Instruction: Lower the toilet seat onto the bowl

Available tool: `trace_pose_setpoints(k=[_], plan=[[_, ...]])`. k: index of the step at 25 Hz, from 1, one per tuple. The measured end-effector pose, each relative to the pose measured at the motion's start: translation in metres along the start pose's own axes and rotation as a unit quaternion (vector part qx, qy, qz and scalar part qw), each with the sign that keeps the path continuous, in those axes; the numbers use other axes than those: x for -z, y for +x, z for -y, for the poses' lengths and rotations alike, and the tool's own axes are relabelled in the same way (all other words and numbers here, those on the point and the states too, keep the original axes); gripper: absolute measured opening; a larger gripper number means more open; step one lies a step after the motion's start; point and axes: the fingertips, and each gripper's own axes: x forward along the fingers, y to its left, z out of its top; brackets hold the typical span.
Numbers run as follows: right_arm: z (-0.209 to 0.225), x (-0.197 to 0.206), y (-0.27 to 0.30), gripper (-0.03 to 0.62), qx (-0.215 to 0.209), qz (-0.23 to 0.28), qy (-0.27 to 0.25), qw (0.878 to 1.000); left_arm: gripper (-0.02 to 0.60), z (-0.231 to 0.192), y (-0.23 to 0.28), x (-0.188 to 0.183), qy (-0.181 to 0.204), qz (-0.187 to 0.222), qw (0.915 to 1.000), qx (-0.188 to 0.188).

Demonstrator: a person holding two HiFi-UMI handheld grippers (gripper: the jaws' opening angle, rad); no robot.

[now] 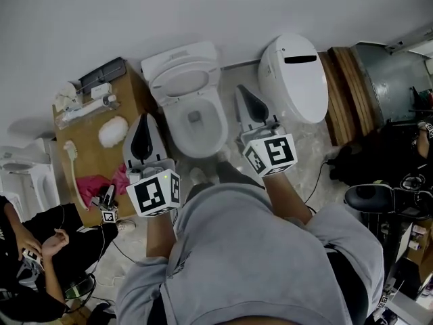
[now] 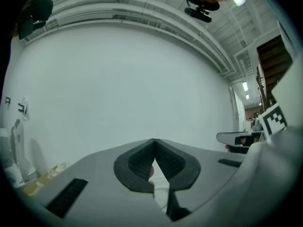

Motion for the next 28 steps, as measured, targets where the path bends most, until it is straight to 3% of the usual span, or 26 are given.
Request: trace_pose_setpoints(k=[16,28], plan=[[0.084,0.004,0.073,-0.002,-0.064,-0.007,-0.002,0.998,0.000,0.029,0.074,-0.003,0.000,0.008,0.9974,-0.072],[0.091,0.040,0.112,0.000,-0.091,-0.060,-0.015,0.994,0.000,0.015,0.100,0.000,0.011,-0.003,0.9962,-0.087]])
